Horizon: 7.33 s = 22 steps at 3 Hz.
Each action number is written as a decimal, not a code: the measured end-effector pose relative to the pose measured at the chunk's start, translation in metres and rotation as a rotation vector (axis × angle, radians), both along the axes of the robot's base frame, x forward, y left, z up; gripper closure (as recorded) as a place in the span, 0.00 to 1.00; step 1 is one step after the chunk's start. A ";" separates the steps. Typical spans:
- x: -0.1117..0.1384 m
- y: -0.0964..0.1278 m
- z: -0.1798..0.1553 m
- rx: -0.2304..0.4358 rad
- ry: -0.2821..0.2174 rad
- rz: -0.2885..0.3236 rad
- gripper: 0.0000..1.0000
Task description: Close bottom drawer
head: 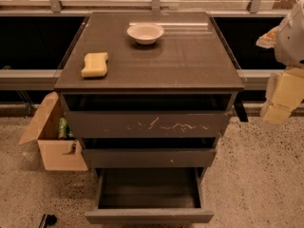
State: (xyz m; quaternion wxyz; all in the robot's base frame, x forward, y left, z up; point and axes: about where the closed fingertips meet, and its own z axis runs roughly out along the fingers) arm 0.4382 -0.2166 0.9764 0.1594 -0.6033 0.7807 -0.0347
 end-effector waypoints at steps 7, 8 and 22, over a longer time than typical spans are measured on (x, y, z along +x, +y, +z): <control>-0.022 0.092 -0.285 0.285 0.185 0.196 0.00; -0.037 0.104 -0.357 0.286 0.245 0.220 0.17; -0.007 0.088 -0.817 0.420 0.392 0.052 0.00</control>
Offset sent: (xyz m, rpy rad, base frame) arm 0.0057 0.0342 -0.0971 0.1784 0.0174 0.0897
